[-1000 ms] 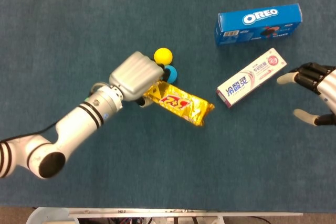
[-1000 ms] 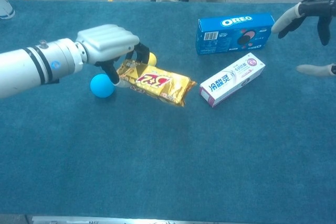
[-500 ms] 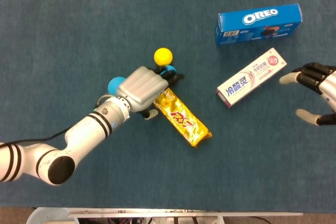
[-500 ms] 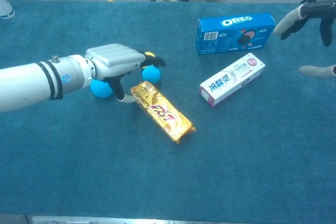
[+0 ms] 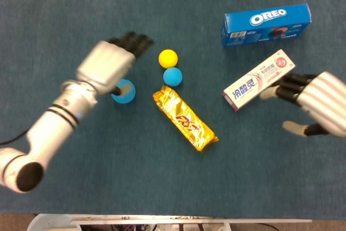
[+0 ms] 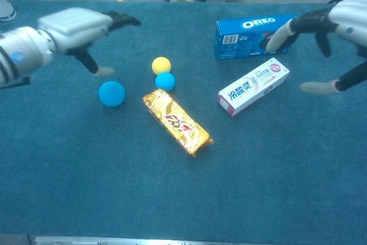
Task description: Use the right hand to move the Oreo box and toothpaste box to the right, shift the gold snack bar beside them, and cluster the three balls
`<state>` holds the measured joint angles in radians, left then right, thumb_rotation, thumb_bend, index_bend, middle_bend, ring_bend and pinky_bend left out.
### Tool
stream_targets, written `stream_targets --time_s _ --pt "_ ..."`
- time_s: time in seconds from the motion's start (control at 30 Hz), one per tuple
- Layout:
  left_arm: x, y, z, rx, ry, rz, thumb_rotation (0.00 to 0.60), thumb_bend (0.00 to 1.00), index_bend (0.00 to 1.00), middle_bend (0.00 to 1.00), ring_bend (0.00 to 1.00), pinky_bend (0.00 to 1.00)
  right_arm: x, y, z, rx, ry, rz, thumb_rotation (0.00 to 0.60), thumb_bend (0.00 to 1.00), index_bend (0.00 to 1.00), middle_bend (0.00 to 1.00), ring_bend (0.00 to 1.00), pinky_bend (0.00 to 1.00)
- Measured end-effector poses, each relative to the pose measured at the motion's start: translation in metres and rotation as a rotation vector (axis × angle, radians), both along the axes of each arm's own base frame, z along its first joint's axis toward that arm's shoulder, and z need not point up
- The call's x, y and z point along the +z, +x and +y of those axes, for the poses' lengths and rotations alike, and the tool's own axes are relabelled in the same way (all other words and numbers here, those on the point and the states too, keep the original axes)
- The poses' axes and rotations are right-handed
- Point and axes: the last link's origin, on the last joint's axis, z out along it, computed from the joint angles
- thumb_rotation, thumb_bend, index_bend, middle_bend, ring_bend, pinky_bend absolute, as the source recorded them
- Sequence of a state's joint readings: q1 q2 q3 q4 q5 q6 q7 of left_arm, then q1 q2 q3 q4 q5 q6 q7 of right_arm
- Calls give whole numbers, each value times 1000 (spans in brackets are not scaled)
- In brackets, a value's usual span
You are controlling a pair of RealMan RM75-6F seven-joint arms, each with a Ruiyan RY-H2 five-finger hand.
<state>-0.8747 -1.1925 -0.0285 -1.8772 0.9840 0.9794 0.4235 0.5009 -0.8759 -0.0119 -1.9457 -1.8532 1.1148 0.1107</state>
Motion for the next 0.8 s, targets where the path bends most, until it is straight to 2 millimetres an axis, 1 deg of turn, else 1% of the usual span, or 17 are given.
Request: stream_targets --time_s 0.07,0.13,0.2,0.33,0.4,0.47,0.6,0.67,0.73,0.8 --pt "13 -10 2 22 46 -10 600 256 0 71 40 213 -6 7 -1 35 19 32 600 185 320 403 333 587" --pt "28 -21 4 51 94 -27 600 257 0 71 39 204 -12 13 -3 66 35 63 600 182 320 398 319 545" --pt "42 -32 4 80 137 -42 600 257 0 71 40 200 -21 20 -5 101 54 102 600 153 320 376 290 506" --pt "63 -51 1 118 195 -57 600 257 0 72 39 195 -39 34 -7 177 86 168 600 73 300 337 248 456" --pt "69 -58 -2 125 213 -62 600 257 0 72 40 191 -50 43 -8 217 102 190 600 27 266 320 230 437" --pt "72 -63 -6 127 224 -58 600 257 0 72 40 189 -61 50 -9 248 117 204 600 2 218 295 206 415" --pt "77 -70 -14 115 255 -40 600 257 0 72 39 169 -77 61 -11 309 119 234 600 0 110 234 155 367" --pt "78 -72 -18 108 264 -40 600 257 0 72 39 162 -86 64 -13 350 115 259 600 0 47 187 120 340" --pt "78 -74 -22 105 268 -42 600 257 0 72 39 161 -94 66 -15 382 117 286 600 0 9 156 95 321" --pt "79 -76 -25 105 275 -44 600 257 0 72 39 161 -104 69 -17 415 120 307 600 0 0 138 79 310"
